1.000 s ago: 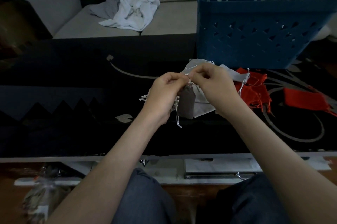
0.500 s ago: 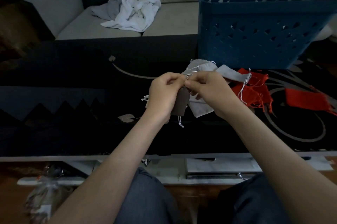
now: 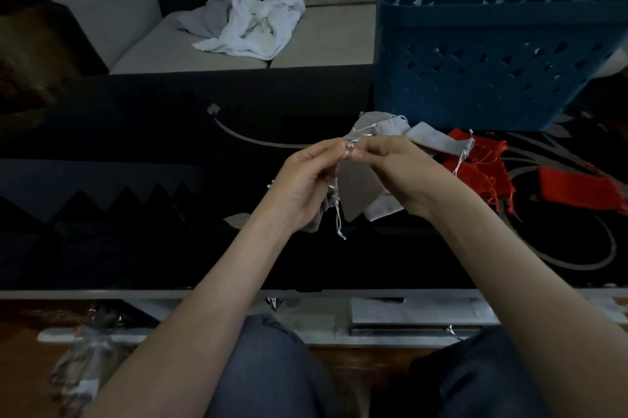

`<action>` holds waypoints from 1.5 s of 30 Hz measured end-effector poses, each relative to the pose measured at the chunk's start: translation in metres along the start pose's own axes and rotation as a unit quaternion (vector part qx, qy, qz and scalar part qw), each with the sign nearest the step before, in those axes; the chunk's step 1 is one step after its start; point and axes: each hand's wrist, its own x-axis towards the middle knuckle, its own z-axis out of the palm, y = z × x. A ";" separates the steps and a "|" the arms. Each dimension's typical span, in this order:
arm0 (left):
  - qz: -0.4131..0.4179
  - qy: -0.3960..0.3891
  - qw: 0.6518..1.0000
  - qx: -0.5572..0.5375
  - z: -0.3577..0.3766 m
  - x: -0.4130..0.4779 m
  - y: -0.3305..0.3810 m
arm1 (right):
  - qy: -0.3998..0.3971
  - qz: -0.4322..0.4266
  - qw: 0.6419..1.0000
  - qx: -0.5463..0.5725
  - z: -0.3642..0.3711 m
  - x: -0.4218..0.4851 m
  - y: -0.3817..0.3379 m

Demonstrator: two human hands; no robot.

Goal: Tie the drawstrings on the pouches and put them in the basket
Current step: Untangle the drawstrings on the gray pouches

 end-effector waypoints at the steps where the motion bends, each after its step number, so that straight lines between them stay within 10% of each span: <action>1: 0.002 -0.018 1.000 -0.004 -0.001 0.000 0.001 | -0.018 0.003 1.000 0.016 -0.001 0.000 -0.001; 24: 0.138 -0.069 0.900 0.407 0.000 -0.001 0.035 | -0.053 -0.049 0.997 -0.038 -0.025 -0.011 -0.002; 45: 0.115 0.001 0.958 0.262 0.006 -0.001 0.016 | 0.018 -0.100 0.988 -0.120 -0.017 -0.011 -0.009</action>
